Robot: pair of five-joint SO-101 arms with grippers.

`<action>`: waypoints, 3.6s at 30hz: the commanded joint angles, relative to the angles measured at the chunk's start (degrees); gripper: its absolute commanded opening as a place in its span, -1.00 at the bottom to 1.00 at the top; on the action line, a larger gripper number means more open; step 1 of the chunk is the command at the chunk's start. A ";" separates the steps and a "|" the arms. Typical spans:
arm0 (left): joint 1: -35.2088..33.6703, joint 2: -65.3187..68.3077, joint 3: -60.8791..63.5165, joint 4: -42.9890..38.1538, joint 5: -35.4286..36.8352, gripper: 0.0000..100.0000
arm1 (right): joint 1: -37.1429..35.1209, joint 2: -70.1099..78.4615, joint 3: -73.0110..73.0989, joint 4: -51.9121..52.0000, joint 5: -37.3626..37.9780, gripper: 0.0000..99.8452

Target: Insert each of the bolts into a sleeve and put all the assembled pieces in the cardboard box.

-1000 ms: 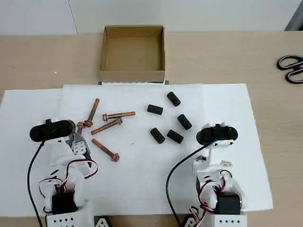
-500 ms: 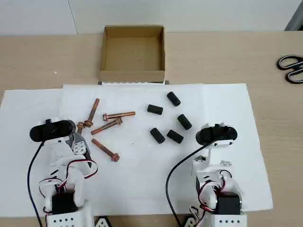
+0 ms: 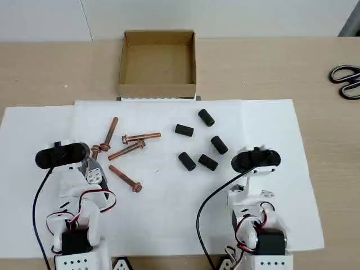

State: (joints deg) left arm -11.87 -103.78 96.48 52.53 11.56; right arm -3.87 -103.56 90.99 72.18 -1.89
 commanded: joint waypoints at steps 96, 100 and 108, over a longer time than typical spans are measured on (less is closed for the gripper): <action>9.05 96.26 -76.62 35.60 -19.34 -0.61 | -10.15 126.37 -109.01 18.59 30.15 -0.75; 9.05 96.35 -76.53 35.69 -19.34 -0.61 | -10.24 128.84 -109.01 17.89 30.24 -0.75; 9.05 96.35 -76.44 35.60 -19.69 -0.61 | -9.98 134.29 -109.10 15.78 30.33 -0.63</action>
State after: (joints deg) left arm -2.73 -7.25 21.93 87.96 -7.96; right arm -13.54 30.51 -16.09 88.88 28.62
